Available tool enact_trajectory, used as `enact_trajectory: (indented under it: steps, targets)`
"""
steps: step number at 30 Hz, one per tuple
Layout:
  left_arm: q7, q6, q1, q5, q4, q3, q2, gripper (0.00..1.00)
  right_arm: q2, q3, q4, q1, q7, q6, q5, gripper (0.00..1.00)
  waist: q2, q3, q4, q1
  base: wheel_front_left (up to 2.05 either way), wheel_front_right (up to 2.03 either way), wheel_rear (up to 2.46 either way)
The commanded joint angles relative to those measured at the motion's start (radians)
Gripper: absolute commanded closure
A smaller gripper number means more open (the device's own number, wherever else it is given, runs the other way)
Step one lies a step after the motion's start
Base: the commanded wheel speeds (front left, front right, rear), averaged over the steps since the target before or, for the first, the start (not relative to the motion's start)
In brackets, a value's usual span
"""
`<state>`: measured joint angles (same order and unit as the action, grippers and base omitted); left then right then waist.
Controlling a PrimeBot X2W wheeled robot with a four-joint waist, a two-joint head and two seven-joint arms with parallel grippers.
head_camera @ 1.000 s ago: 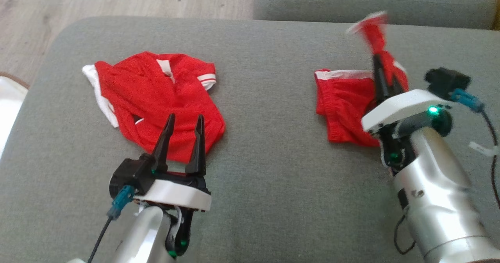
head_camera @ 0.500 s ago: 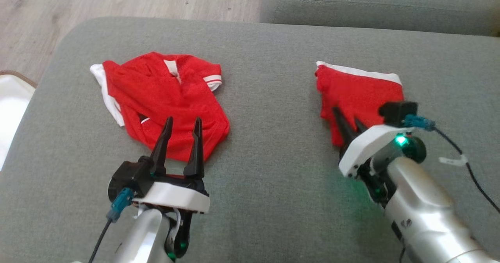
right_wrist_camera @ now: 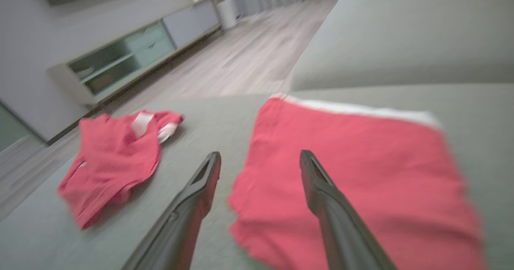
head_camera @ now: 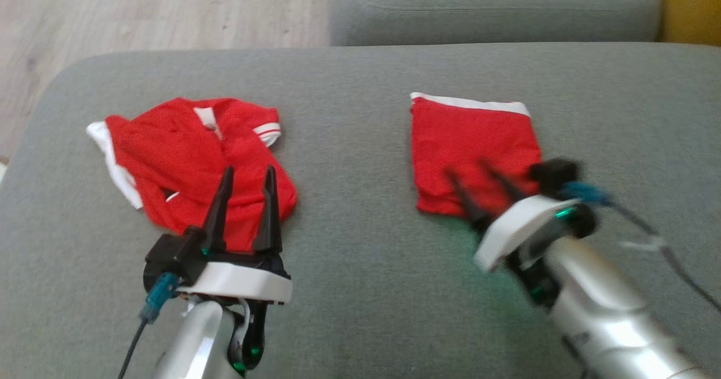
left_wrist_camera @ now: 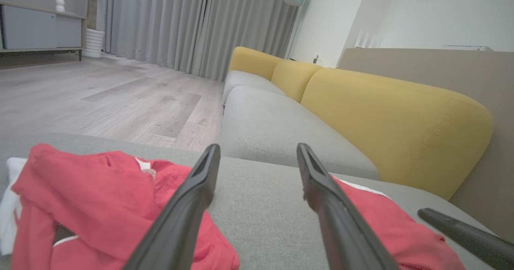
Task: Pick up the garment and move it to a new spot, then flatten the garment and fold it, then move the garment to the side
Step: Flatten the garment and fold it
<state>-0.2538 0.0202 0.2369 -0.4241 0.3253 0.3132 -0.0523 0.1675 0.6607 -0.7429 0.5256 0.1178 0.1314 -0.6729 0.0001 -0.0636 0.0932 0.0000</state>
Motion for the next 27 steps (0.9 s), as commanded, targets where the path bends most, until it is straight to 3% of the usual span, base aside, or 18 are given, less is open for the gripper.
enact_trajectory:
  steps: [1, 3, 8, 11, 15, 20, 27]
  targets:
    - [-0.008, -0.002, 0.026, -0.001, -0.041, -0.042, -0.014, 0.00, 0.025, -0.038, 0.024, 0.039, 0.055, -0.001, 0.024, 0.00, -0.0001, 0.009, -0.022, 0.0000, 0.00, 0.00, 0.00]
    - [-0.008, -0.001, 0.026, 0.000, -0.046, -0.046, -0.014, 0.00, 0.035, -0.073, 0.020, 0.044, 0.084, -0.001, 0.048, 0.00, -0.0001, 0.011, -0.030, 0.0000, 0.00, 0.00, 0.00]
    - [-0.008, 0.005, 0.027, 0.019, -0.067, -0.064, -0.014, 0.00, 0.042, -0.341, 0.076, 0.023, 0.142, -0.001, 0.230, 0.00, -0.0001, 0.010, -0.071, 0.0000, 0.00, 0.00, 0.00]
    - [-0.008, 0.012, 0.024, 0.036, -0.071, -0.073, -0.014, 0.00, -0.001, -0.486, 0.186, -0.044, 0.143, -0.001, 0.348, 0.00, -0.0001, 0.004, -0.085, 0.0000, 0.00, 0.00, 0.00]
    - [-0.008, 0.026, 0.007, 0.058, -0.072, -0.083, -0.010, 0.00, -0.075, -0.604, 0.300, -0.170, 0.144, -0.001, 0.466, 0.00, -0.0001, -0.001, -0.094, 0.0000, 0.00, 0.00, 0.00]
    - [-0.008, 0.041, -0.026, 0.081, -0.066, -0.097, -0.004, 0.00, -0.114, -0.665, 0.362, -0.276, 0.144, -0.001, 0.499, 0.00, -0.0001, -0.005, -0.100, 0.0000, 0.00, 0.00, 0.00]
    - [-0.008, 0.054, -0.038, 0.099, -0.068, -0.105, 0.000, 0.00, -0.117, -0.645, 0.385, -0.301, 0.144, -0.001, 0.473, 0.00, -0.0001, -0.013, -0.099, 0.0000, 0.00, 0.00, 0.00]
